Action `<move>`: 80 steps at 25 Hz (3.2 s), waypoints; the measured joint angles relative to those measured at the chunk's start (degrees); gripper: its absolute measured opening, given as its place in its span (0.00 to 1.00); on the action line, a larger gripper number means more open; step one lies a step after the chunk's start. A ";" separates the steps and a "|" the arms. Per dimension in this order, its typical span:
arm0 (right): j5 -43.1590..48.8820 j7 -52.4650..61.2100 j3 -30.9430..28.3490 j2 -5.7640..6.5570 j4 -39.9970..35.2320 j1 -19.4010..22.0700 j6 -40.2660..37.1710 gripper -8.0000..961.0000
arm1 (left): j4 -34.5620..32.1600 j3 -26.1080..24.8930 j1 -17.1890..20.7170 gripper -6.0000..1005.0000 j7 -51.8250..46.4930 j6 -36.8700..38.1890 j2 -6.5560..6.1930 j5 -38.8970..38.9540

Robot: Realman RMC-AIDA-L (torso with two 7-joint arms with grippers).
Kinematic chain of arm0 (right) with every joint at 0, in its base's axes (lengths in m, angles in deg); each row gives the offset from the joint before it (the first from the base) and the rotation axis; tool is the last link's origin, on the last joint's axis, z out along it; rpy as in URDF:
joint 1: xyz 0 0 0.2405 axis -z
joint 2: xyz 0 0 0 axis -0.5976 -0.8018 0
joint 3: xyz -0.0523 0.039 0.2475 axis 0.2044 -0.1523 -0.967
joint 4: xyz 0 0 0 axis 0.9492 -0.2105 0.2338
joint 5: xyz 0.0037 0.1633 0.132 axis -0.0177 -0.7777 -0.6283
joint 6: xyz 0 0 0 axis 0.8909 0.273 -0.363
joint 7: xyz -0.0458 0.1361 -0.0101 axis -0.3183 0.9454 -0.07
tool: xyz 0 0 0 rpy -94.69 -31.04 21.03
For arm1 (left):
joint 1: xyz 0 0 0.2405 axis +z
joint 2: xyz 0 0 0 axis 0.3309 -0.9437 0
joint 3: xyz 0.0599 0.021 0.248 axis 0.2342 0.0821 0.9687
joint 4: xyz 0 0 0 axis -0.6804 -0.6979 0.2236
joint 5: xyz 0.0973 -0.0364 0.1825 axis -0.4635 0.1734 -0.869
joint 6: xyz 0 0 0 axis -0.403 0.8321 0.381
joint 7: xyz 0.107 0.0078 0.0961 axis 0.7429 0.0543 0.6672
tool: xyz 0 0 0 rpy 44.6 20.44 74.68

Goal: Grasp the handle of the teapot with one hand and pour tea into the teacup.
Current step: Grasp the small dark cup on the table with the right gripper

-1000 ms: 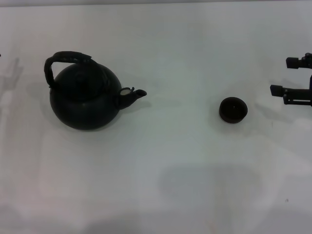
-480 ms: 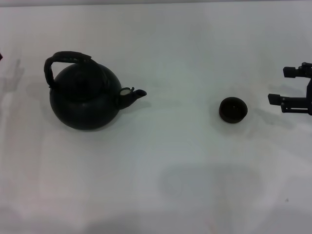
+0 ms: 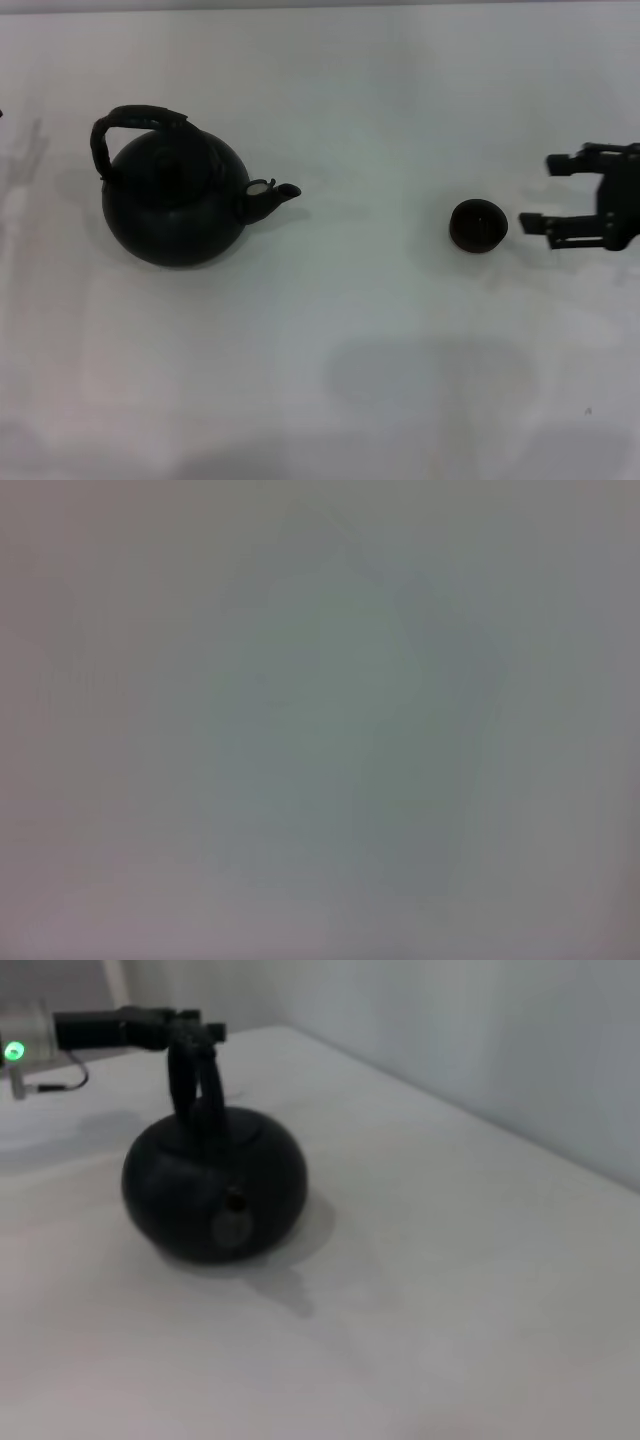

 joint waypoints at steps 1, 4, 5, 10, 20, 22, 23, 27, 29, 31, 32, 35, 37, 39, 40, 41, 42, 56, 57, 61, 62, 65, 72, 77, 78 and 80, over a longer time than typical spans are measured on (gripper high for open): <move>0.34 0.41 1.08 0.01 -0.05 -0.36 -0.79 0.89 | 0.00 0.00 0.00 0.86 0.00 0.00 0.00 0.00; 0.85 0.77 6.25 0.00 -0.06 -0.98 -5.85 0.89 | 0.00 -0.07 0.00 0.86 0.16 0.01 0.04 0.05; 0.82 0.77 8.01 0.00 -0.06 -1.03 -7.93 0.89 | 0.00 -0.07 0.01 0.86 0.22 -0.06 0.05 0.08; 0.86 0.78 13.92 0.00 -0.12 -1.29 -14.23 0.89 | 0.00 -0.08 0.02 0.86 0.31 -0.29 -0.01 0.16; 0.96 3.98 15.14 0.00 0.74 -2.80 -12.31 0.89 | 0.03 -0.07 0.33 0.86 0.43 -0.49 -0.01 0.25; 0.99 4.29 16.05 0.00 0.86 -2.82 -12.48 0.89 | 0.04 -0.07 0.31 0.86 0.44 -0.51 -0.01 0.25; 1.01 4.30 16.37 0.00 1.01 -2.82 -12.67 0.89 | 0.05 -0.07 0.29 0.86 0.44 -0.51 0.01 0.24; 1.04 4.12 17.02 0.00 2.56 -2.94 -14.10 0.89 | 0.08 -0.07 0.22 0.86 0.44 -0.55 0.10 0.24; 1.04 3.95 17.68 0.00 3.65 -3.14 -15.59 0.89 | 0.09 -0.07 0.23 0.86 0.44 -0.55 0.10 0.24; 1.04 3.82 18.35 0.00 4.63 -3.46 -17.00 0.89 | 0.11 -0.07 0.32 0.86 0.44 -0.53 0.09 0.24; 1.05 3.73 18.58 0.01 5.29 -3.81 -17.54 0.89 | 0.15 -0.07 0.39 0.86 0.44 -0.44 0.09 0.24; 1.18 3.66 18.87 0.06 6.86 -4.93 -18.46 0.89 | 0.47 -0.07 0.53 0.86 0.44 -0.20 0.07 0.24; 1.49 3.67 18.89 0.07 7.52 -5.49 -18.64 0.89 | 0.65 -0.07 0.55 0.86 0.44 -0.16 0.04 0.24; 1.82 3.71 18.90 0.09 7.80 -5.69 -18.70 0.89 | 0.70 -0.07 0.53 0.86 0.44 -0.14 0.02 0.24; 1.91 3.72 18.90 0.09 7.87 -5.73 -18.76 0.89 | 0.70 -0.07 0.50 0.86 0.44 -0.14 0.01 0.24; 1.94 3.72 18.90 0.09 7.93 -5.75 -18.84 0.89 | 0.70 -0.07 0.46 0.86 0.44 -0.13 0.00 0.24; 1.95 3.72 18.90 0.09 7.97 -5.77 -18.93 0.89 | 0.71 -0.07 0.41 0.86 0.44 -0.13 0.00 0.24; 2.48 3.91 18.67 0.09 7.74 -5.92 -19.27 0.89 | 0.70 -0.07 0.11 0.86 0.44 -0.51 -0.01 0.24; 2.46 3.90 18.65 0.09 7.72 -5.92 -19.28 0.89 | 0.70 -0.07 0.10 0.86 0.44 -0.52 -0.01 0.24; 2.55 3.84 18.61 0.10 7.92 -6.16 -19.31 0.89 | 0.70 -0.07 0.10 0.86 0.44 -0.55 0.00 0.24; 2.64 3.85 18.64 0.12 8.06 -6.27 -19.32 0.89 | 0.70 -0.07 0.11 0.86 0.44 -0.55 0.03 0.24; 3.22 4.08 18.72 0.16 8.27 -6.39 -19.32 0.89 | 0.70 -0.07 0.18 0.86 0.44 -0.55 0.07 0.24; 4.34 4.28 18.87 0.18 8.92 -6.35 -19.33 0.89 | 0.70 -0.07 0.24 0.86 0.43 -0.55 0.08 0.24; 4.37 4.30 18.90 0.18 9.97 -6.41 -19.15 0.89 | 0.70 -0.07 0.16 0.86 0.44 -0.55 0.08 0.24; 4.37 4.31 18.90 0.18 10.14 -6.44 -19.09 0.89 | 0.70 -0.07 0.11 0.86 0.44 -0.55 0.08 0.24; 4.37 4.32 18.90 0.18 10.38 -6.45 -19.06 0.89 | 0.70 -0.07 0.10 0.86 0.43 -0.55 0.08 0.24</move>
